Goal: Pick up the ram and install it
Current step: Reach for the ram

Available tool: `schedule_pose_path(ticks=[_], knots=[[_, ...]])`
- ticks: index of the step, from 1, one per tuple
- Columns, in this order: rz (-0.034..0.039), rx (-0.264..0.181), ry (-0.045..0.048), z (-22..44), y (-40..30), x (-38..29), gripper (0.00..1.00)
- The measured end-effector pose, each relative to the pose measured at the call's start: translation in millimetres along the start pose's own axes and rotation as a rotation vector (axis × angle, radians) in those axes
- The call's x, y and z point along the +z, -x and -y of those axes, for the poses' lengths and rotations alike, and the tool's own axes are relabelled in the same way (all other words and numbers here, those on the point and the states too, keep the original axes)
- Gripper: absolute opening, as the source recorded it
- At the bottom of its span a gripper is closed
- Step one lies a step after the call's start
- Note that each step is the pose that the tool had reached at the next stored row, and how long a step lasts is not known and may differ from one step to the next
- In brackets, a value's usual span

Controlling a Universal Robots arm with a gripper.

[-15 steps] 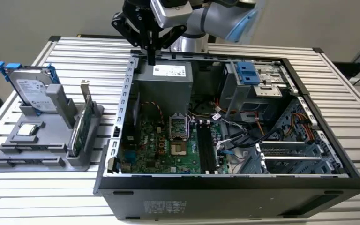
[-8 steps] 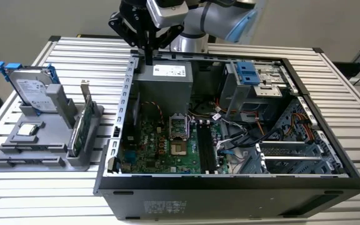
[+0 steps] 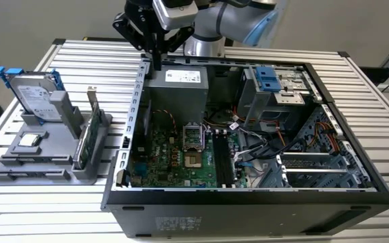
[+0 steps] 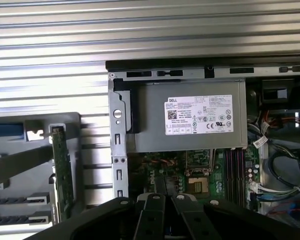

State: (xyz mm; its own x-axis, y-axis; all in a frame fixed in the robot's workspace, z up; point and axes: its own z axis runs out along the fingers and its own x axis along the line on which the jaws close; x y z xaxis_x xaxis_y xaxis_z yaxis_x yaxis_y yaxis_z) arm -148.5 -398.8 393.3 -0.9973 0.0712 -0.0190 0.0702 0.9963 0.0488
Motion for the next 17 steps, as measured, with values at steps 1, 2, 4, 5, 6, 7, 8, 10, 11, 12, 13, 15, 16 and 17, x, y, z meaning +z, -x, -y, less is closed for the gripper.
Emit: schedule_pose_path(ticks=[1, 2, 4, 5, 6, 7, 8, 10, 11, 12, 13, 15, 16, 17], knots=[[0.0000, 0.000, 0.0000, 0.0, -0.8, 0.0, 0.00], [0.0000, 0.000, -0.0001, 0.1, -1.5, 0.0, 0.00], [-0.0001, 0.000, -0.0001, 0.2, -3.1, -0.1, 0.00], [0.0001, 0.000, 0.0000, 0.3, -3.8, 0.0, 0.00], [0.0000, 0.000, 0.0000, 0.3, -4.6, -0.1, 0.00], [-0.0001, 0.000, -0.0001, 0.4, -5.4, -0.2, 0.00], [0.0001, 0.000, 0.0000, 0.5, -6.1, -0.1, 0.00], [0.0000, 0.000, -0.0001, 0.6, -7.7, -0.2, 0.00], [0.0000, 0.000, -0.0001, 0.6, -8.5, -0.2, 0.00], [0.0000, 0.000, -0.0001, 0.7, -9.4, -0.2, 0.00], [0.0000, 0.000, 0.0000, 0.7, -10.2, -0.2, 0.00], [0.0000, 0.000, -0.0001, 0.8, -11.8, -0.3, 0.00], [0.0000, 0.000, 0.0000, 0.9, -12.7, -0.3, 0.00], [-0.0001, 0.000, -0.0001, 0.9, -13.5, -0.4, 0.00]])
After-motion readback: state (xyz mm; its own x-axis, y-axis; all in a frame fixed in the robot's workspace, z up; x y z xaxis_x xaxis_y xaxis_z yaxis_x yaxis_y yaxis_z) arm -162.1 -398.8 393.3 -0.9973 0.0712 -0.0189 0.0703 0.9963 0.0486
